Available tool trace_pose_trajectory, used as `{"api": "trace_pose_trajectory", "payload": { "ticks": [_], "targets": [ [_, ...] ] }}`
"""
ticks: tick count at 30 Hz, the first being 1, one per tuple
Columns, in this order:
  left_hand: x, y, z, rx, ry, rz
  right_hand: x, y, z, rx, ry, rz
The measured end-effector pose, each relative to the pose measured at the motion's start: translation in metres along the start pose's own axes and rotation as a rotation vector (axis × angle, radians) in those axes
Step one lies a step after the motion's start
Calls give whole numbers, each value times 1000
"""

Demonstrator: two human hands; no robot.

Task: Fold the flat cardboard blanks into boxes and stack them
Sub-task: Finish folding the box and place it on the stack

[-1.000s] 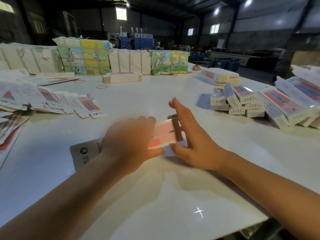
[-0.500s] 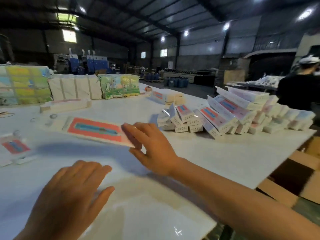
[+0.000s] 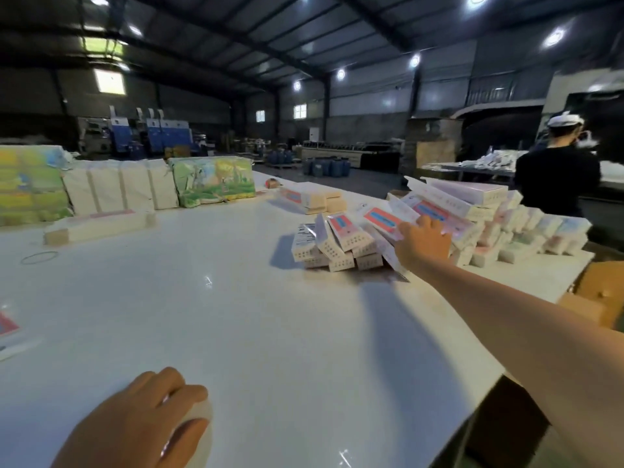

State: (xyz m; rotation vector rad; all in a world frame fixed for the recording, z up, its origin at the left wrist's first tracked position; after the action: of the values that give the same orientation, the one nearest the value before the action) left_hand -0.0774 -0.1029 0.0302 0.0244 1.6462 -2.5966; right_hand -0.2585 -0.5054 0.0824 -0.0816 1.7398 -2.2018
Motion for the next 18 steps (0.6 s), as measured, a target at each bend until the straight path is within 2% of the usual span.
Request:
{"api": "trace_pose_trajectory", "payload": {
  "ticks": [3, 6, 8, 11, 13, 15, 18],
  "targets": [
    [4, -6, -2, -109, -74, 4, -40, -33, -19, 132, -151, 233],
    [4, -6, -7, -228, -182, -13, -113, -66, -67, 231, -478, 454],
    [3, -5, -7, -282, -250, -19, -163, -68, -118, 178, -729, 548],
    [-3, 0, -11, -303, -303, -20, -219, -27, -201, -68, -1016, 493],
    [-3, 0, -11, -287, -292, -10, -237, 13, -241, -225, -1111, 350],
    [-4, 3, -11, -306, -298, -5, -243, 34, -259, -259, -1179, 267],
    [-3, 7, -9, -344, -300, 8, -241, 45, -252, -244, -1203, 348]
  ]
}}
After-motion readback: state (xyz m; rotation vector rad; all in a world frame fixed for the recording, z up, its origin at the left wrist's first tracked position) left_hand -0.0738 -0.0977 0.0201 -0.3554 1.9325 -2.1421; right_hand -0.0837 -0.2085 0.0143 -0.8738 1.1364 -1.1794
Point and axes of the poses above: each hand's wrist, its own z-axis towards the middle knuckle, its own y-axis out of the palm, x = y × z, the point moved 8 cm from there along z, towards the middle knuckle, and after that the axes turned 13 degrees about -x, right-handed, at the moved point
